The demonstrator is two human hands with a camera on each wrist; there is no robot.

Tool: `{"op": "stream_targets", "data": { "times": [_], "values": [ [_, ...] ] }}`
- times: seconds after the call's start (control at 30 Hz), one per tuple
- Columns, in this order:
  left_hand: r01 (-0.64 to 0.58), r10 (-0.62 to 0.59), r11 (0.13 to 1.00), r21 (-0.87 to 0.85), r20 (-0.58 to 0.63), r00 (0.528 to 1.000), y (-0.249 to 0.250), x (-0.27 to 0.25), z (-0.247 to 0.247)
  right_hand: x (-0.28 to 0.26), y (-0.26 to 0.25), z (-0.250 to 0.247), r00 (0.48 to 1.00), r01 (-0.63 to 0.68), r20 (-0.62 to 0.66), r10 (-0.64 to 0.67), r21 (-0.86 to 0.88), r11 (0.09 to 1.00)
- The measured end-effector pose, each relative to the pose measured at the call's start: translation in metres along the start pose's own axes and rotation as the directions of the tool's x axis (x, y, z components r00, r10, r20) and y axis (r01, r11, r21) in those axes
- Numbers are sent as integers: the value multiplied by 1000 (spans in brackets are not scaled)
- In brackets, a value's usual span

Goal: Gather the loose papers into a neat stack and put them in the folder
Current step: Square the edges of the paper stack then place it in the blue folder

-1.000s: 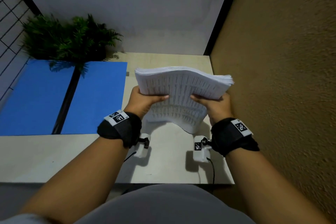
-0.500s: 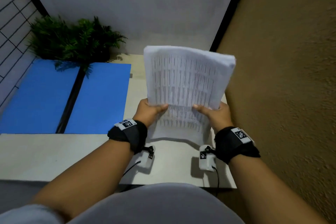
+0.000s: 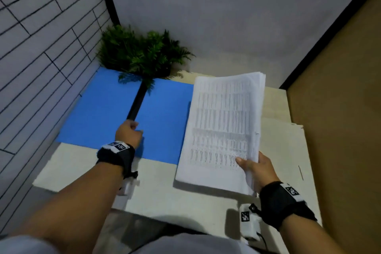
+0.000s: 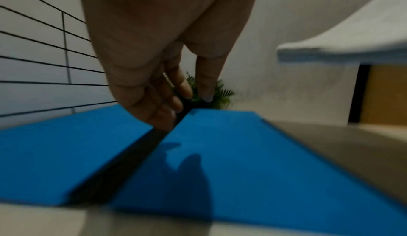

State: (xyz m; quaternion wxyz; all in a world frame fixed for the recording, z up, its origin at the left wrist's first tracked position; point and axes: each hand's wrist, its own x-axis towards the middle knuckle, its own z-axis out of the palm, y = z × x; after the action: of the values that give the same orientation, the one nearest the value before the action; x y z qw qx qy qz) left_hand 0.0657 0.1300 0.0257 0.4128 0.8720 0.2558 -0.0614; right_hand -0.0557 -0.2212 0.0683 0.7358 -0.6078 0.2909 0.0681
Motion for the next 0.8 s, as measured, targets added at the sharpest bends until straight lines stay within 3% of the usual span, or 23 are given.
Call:
{"op": "stream_targets", "data": {
  "times": [0.1, 0.27, 0.33, 0.5, 0.73, 0.8],
  "values": [
    [38, -32, 956, 291, -23, 999, -35, 27, -20, 9, 11, 9, 1000, -10, -26, 10, 0, 1000],
    [-117, 20, 803, 585, 170, 985, -67, 44, -25, 11, 19, 29, 999, -35, -32, 34, -40, 999],
    [-217, 67, 773, 596, 264, 962, -70, 41, -21, 11, 19, 36, 999, -37, -30, 36, -55, 998],
    [-308, 46, 804, 508, 463, 885, -81, -1, -11, 17, 23, 51, 998, -67, -5, 67, -44, 997],
    [-382, 88, 812, 441, 554, 828, -100, -55, -2, 30, 43, 70, 981, -182, 49, 188, -102, 978],
    [-384, 113, 817, 430, 534, 838, -100, -53, -9, 37, 52, 77, 970, -221, 69, 231, -134, 966]
  ]
}}
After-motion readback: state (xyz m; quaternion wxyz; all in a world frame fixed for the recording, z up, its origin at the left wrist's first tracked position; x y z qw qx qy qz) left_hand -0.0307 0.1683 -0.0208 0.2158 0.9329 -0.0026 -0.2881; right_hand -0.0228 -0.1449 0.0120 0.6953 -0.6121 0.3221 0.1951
